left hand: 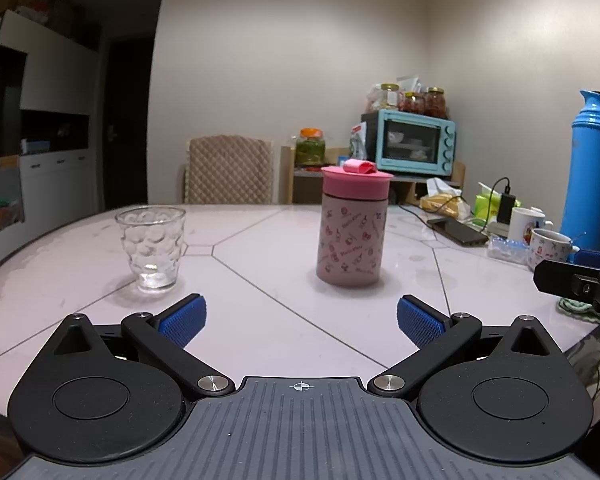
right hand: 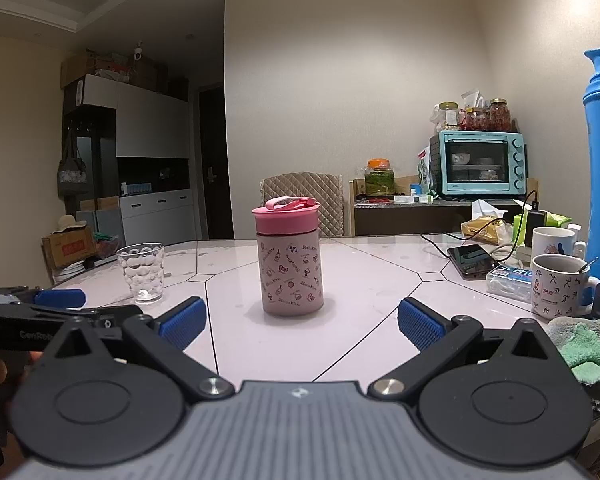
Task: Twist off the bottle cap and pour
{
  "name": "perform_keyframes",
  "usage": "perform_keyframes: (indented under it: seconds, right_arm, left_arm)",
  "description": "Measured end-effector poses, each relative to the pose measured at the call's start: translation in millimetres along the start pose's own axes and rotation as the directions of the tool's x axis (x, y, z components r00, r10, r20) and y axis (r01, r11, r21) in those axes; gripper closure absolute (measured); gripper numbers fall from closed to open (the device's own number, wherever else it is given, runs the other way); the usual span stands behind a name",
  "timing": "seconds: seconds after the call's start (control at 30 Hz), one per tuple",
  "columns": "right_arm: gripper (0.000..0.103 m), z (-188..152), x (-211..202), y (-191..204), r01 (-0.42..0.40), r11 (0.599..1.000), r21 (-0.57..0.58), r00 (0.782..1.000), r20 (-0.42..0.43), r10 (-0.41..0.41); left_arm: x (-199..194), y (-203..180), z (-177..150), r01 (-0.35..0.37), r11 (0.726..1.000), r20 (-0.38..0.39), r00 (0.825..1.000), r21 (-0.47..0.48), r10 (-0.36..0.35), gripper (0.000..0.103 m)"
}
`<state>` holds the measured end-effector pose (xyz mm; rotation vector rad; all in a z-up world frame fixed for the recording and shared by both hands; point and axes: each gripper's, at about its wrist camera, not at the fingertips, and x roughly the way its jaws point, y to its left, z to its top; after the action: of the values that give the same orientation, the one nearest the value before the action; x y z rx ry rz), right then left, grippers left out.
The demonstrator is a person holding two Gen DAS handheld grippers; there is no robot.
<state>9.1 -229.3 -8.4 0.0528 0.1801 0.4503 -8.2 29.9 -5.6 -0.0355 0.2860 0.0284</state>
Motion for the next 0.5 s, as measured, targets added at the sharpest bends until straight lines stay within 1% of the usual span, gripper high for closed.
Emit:
perform_keyframes:
  seconds: [0.27,0.5]
  right_arm:
    - [0.000,14.6,5.7,1.0,0.009,1.000,-0.022,1.000,0.028,-0.008]
    - [0.000,27.8,16.9,1.6,0.008,1.000,-0.024,0.999,0.034,-0.007]
  left_arm:
    - [12.9,0.2,5.1,0.015,1.000,0.000,1.000,0.009,-0.015,0.000]
    - [25.9,3.6,14.6,0.031,0.999,-0.005,0.999,0.006,-0.031,0.000]
